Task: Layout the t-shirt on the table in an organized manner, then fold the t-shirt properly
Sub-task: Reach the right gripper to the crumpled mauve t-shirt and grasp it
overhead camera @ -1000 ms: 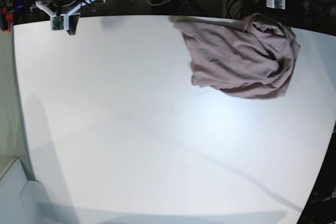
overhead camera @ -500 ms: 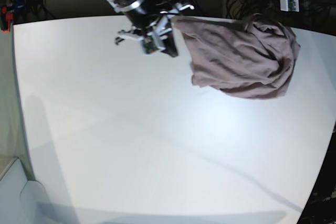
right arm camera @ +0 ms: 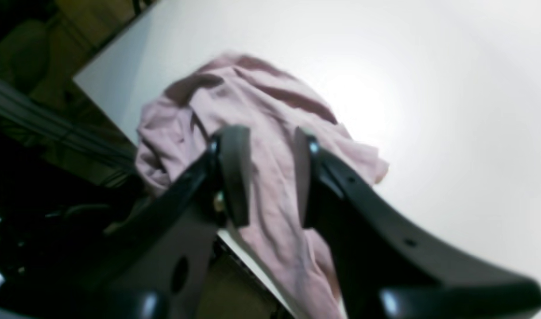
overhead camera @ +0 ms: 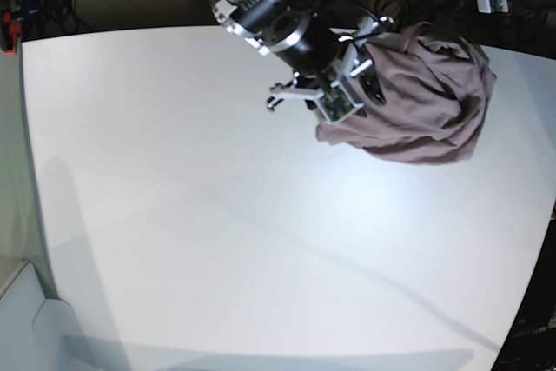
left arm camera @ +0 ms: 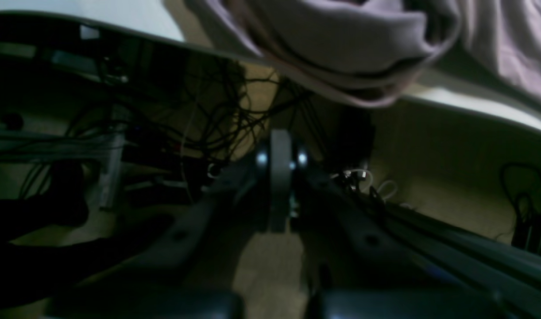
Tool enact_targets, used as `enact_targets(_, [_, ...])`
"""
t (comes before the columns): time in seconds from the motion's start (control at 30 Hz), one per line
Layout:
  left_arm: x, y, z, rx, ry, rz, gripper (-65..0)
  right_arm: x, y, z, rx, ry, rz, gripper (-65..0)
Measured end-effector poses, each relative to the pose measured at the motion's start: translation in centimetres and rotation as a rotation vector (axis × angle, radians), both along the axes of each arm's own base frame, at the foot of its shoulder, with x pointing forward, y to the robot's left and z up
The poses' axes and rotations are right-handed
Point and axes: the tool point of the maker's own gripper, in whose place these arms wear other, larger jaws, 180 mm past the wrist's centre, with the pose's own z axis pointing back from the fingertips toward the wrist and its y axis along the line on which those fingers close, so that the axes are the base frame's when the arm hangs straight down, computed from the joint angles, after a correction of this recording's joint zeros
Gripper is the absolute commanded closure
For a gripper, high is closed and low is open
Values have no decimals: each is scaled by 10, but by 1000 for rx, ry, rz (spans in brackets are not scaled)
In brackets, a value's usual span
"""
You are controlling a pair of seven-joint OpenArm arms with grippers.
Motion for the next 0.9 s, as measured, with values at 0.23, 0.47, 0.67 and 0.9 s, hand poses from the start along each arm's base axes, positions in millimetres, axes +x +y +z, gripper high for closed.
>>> enact_targets(0.23, [2, -1, 1, -2, -10, 3, -2, 9, 10, -11, -29, 5, 15, -185])
enact_targets(0.47, [4, -1, 1, -1, -13, 3, -2, 12, 12, -30, -68, 30, 30, -185])
enact_targets(0.67, [8, -3, 6, -4, -28, -4, -2, 13, 14, -48, -115, 49, 41, -185])
enact_targets(0.9, [12, -5, 10, -4, -44, -8, -2, 12, 14, -73, -167, 87, 54, -186])
